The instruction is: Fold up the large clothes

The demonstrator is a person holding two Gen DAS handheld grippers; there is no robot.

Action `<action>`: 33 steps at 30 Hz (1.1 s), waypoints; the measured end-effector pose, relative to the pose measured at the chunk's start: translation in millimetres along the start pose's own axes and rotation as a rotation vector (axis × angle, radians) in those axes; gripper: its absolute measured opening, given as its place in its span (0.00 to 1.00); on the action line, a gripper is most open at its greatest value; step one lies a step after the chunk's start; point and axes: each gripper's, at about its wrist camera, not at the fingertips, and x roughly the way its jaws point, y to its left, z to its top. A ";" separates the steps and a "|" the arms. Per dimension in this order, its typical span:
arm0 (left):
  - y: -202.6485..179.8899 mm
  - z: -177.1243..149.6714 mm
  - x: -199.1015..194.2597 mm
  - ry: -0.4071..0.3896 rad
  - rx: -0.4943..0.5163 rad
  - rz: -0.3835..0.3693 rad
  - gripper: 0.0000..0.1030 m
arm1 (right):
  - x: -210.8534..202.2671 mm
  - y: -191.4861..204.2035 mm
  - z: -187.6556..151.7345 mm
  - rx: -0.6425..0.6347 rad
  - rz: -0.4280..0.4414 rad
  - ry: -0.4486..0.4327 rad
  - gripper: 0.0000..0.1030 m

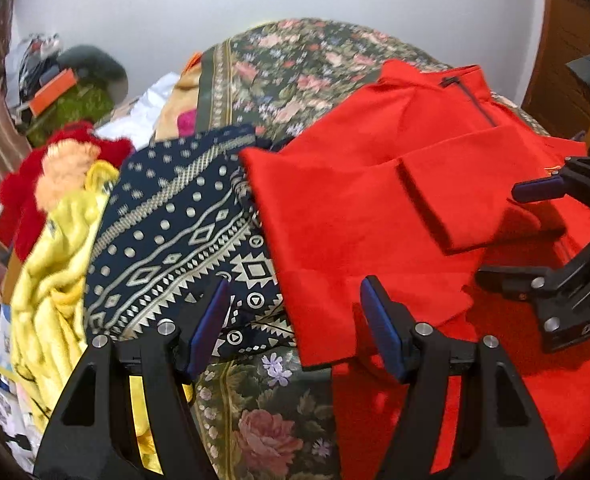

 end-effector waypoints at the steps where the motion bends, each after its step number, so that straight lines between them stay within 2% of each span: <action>1: 1.0 -0.7 4.3 0.007 -0.007 -0.003 0.65 | 5.8 1.8 1.8 -0.021 -0.008 0.008 0.83; 5: 6.5 -4.2 26.4 0.044 -0.034 0.002 0.65 | 18.5 11.4 4.4 -0.090 -0.060 -0.016 0.79; 8: 8.5 -6.1 35.6 0.061 -0.055 -0.003 0.65 | 18.7 17.7 4.7 -0.139 -0.099 -0.052 0.68; 11: 7.9 -7.6 38.5 0.065 -0.068 -0.009 0.65 | 15.5 15.7 3.2 -0.134 -0.105 -0.075 0.51; 12: 7.1 -8.1 39.2 0.067 -0.067 -0.006 0.65 | 14.3 12.5 2.6 -0.127 -0.116 -0.077 0.42; 14: 5.0 -8.2 41.9 0.076 -0.060 0.002 0.65 | 10.1 2.6 1.9 -0.094 -0.068 -0.076 0.36; 16: 4.6 -8.8 45.1 0.087 -0.062 0.006 0.66 | 6.4 -4.5 1.6 -0.061 -0.025 -0.073 0.21; 18: 5.7 -8.6 49.2 0.100 -0.070 0.009 0.67 | -2.4 -12.3 -0.7 -0.022 0.022 -0.076 0.11; 19: 5.7 -8.7 50.5 0.107 -0.073 0.016 0.67 | -6.3 -13.5 -1.9 -0.014 0.013 -0.086 0.07; 21: 4.4 -8.2 51.1 0.119 -0.072 0.032 0.67 | -20.6 -20.4 -6.5 -0.013 -0.036 -0.130 0.07; 25: 2.3 -3.3 42.8 0.142 -0.089 0.051 0.67 | -44.8 -47.7 -16.1 0.048 -0.054 -0.164 0.07; 33: -22.1 26.7 -7.0 0.071 -0.088 0.051 0.67 | -101.1 -112.4 -46.9 0.200 -0.076 -0.252 0.06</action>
